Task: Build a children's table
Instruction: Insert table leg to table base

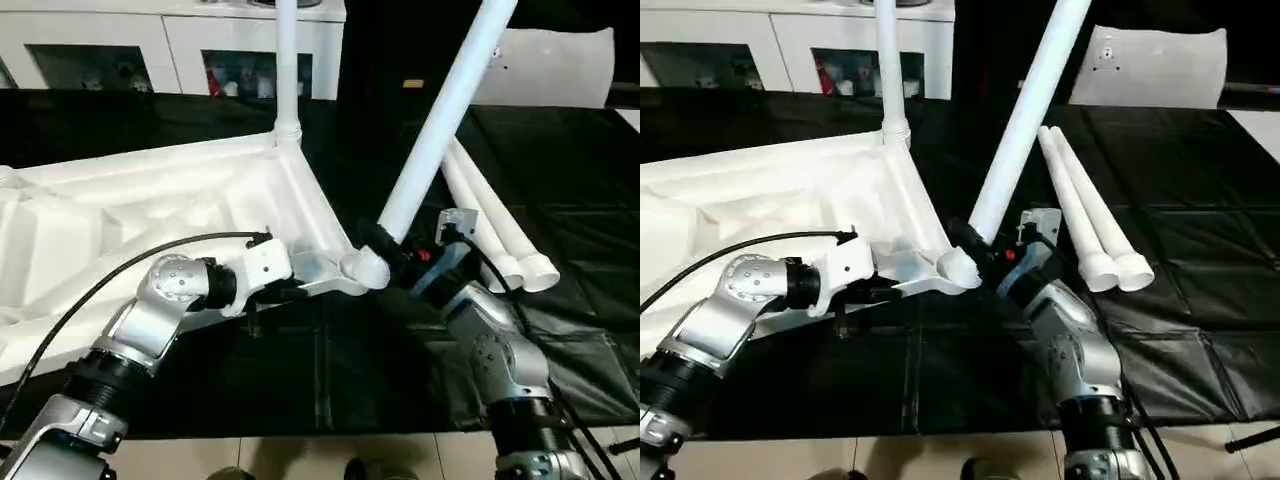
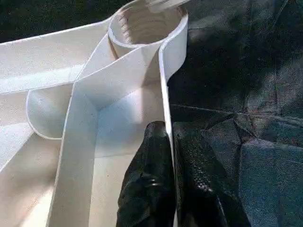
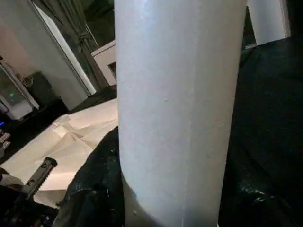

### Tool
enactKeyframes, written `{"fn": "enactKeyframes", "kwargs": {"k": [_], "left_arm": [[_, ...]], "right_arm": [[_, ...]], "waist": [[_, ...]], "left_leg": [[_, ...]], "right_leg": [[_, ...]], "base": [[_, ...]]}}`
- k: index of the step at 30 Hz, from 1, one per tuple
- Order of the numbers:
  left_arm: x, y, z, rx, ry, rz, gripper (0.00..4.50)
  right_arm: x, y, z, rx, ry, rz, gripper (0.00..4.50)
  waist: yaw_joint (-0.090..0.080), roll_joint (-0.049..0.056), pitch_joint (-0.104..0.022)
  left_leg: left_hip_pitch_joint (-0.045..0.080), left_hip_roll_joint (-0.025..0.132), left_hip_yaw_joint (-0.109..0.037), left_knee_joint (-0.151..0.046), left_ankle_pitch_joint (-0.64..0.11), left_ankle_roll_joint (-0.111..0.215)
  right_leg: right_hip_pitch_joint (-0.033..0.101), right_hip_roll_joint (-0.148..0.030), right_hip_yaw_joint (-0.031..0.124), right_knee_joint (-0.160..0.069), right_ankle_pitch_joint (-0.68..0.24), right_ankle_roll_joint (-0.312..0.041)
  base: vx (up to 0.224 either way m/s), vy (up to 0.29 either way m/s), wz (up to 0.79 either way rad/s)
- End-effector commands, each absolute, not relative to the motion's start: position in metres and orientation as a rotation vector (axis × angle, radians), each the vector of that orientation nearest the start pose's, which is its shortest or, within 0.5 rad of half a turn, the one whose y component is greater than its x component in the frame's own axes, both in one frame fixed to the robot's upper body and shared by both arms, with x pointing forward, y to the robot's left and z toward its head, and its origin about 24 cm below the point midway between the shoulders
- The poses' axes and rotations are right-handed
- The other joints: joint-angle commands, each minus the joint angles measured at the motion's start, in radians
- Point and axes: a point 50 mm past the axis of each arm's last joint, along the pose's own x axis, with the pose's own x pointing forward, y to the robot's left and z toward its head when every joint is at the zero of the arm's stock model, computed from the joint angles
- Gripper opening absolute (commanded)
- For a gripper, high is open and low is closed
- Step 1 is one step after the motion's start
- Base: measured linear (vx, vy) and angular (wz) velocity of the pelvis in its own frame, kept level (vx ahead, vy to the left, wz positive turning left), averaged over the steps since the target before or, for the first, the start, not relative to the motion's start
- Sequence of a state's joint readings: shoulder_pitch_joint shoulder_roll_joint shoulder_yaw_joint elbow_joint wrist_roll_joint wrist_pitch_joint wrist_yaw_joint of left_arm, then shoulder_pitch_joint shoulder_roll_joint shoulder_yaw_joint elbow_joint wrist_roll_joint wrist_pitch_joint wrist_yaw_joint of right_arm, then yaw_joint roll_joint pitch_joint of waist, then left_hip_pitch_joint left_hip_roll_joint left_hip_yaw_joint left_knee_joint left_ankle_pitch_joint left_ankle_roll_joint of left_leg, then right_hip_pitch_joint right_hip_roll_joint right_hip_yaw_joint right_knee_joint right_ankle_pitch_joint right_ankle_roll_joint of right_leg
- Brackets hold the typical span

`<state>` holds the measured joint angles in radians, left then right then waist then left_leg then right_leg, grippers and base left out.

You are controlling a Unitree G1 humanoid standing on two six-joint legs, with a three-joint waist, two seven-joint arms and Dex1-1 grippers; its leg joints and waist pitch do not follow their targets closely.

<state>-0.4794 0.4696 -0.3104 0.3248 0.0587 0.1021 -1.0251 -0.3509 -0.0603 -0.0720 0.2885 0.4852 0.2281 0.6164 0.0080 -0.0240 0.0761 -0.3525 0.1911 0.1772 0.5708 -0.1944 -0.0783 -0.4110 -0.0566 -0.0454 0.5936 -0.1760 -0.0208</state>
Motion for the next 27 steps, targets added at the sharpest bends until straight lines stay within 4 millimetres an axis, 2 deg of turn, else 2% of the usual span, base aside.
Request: {"fn": "enactKeyframes", "kwargs": {"k": [1,3,5,10,14,20,21,27], "left_arm": [[0.3,0.143,0.057,0.614,0.379,-1.243,0.0],[0.3,0.143,0.057,0.613,0.378,-1.244,0.0],[0.3,0.143,0.056,0.613,0.376,-1.246,0.0],[0.301,0.14,0.057,0.611,0.369,-1.252,0.0],[0.303,0.14,0.058,0.609,0.364,-1.25,0.0],[0.304,0.14,0.059,0.613,0.358,-1.235,0.0],[0.305,0.141,0.059,0.618,0.357,-1.226,0.0],[0.31,0.144,0.06,0.624,0.35,-1.195,0.0]], "right_arm": [[0.312,-0.122,0.064,0.48,0.021,0.657,1.91],[0.312,-0.121,0.062,0.484,0.025,0.655,1.91],[0.313,-0.118,0.06,0.497,0.028,0.652,1.91],[0.319,-0.111,0.057,0.514,0.024,0.638,1.91],[0.322,-0.111,0.054,0.502,0.024,0.617,1.91],[0.319,-0.108,0.044,0.412,0.037,0.642,1.91],[0.315,-0.109,0.041,0.362,0.037,0.652,1.91],[0.303,-0.123,0.032,0.313,0.033,0.644,1.9]], "waist": [[0.007,-0.002,-0.068],[0.01,0.002,-0.067],[0.011,0.001,-0.07],[0.014,0.004,-0.076],[0.018,0.005,-0.077],[0.021,0.005,-0.075],[0.022,0.005,-0.076],[0.027,0.005,-0.076]], "left_leg": [[0.0,0.033,-0.002,-0.055,-0.124,0.049],[0.0,0.033,-0.003,-0.056,-0.123,0.042],[0.0,0.033,-0.003,-0.055,-0.105,0.044],[-0.001,0.032,-0.002,-0.051,-0.073,0.057],[0.0,0.032,-0.002,-0.05,-0.056,0.064],[0.0,0.032,-0.002,-0.05,-0.085,0.054],[0.001,0.032,-0.002,-0.05,-0.089,0.048],[0.003,0.033,-0.002,-0.05,-0.104,0.05]], "right_leg": [[0.058,-0.075,0.049,-0.061,-0.203,-0.22],[0.057,-0.074,0.049,-0.061,-0.215,-0.211],[0.058,-0.072,0.049,-0.056,-0.179,-0.213],[0.062,-0.072,0.048,-0.046,-0.095,-0.246],[0.064,-0.071,0.046,-0.041,-0.057,-0.254],[0.062,-0.072,0.047,-0.045,-0.107,-0.247],[0.063,-0.072,0.046,-0.046,-0.119,-0.24],[0.063,-0.071,0.047,-0.049,-0.134,-0.23]], "base": [[0.0,0.0,0.0],[0.0,0.0,0.0],[0.0,0.0,0.0],[0.0,0.0,0.0],[0.0,0.0,0.0],[0.0,0.0,0.0],[0.0,0.0,0.0],[0.0,0.0,0.0]]}}
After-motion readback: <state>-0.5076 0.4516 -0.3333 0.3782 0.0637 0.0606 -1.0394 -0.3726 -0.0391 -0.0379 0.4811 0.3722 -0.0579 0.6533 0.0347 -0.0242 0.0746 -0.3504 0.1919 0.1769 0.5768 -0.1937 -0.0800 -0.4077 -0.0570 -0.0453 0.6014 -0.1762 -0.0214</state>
